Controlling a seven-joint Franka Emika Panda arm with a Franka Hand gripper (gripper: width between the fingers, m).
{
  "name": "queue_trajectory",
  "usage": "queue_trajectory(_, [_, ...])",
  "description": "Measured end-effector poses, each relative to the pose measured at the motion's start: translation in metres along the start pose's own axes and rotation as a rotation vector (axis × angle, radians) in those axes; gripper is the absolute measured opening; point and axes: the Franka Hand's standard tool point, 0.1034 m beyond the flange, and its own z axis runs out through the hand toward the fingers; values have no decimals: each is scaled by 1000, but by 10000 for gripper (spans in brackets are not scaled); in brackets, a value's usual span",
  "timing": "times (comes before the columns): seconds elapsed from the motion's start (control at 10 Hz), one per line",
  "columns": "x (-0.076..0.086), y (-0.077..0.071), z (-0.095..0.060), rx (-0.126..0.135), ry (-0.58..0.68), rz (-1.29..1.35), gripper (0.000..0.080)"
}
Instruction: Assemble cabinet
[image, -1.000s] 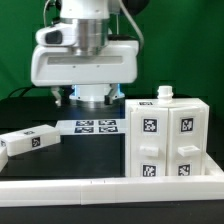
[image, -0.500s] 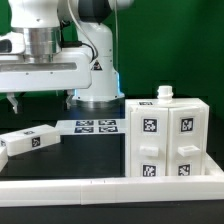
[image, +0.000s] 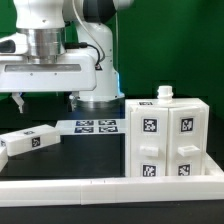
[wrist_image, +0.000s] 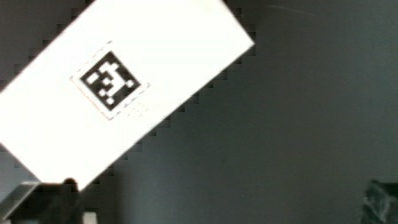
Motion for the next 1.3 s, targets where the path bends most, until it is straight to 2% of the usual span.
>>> queue_trajectory(0.1, [-1, 2, 1, 4, -2, 69, 796])
queue_trajectory(0.2, [-9, 15, 8, 19, -30, 209, 796])
queue_trajectory(0.5, [-21, 52, 21, 18, -23, 431, 796])
queue_trajectory(0.6, [-21, 56, 23, 10, -14, 491, 796])
queue_trajectory(1.1, [-18, 46, 26, 42, -17, 757, 796])
queue_trajectory(1.3, [-16, 47, 32, 38, -12, 822, 796])
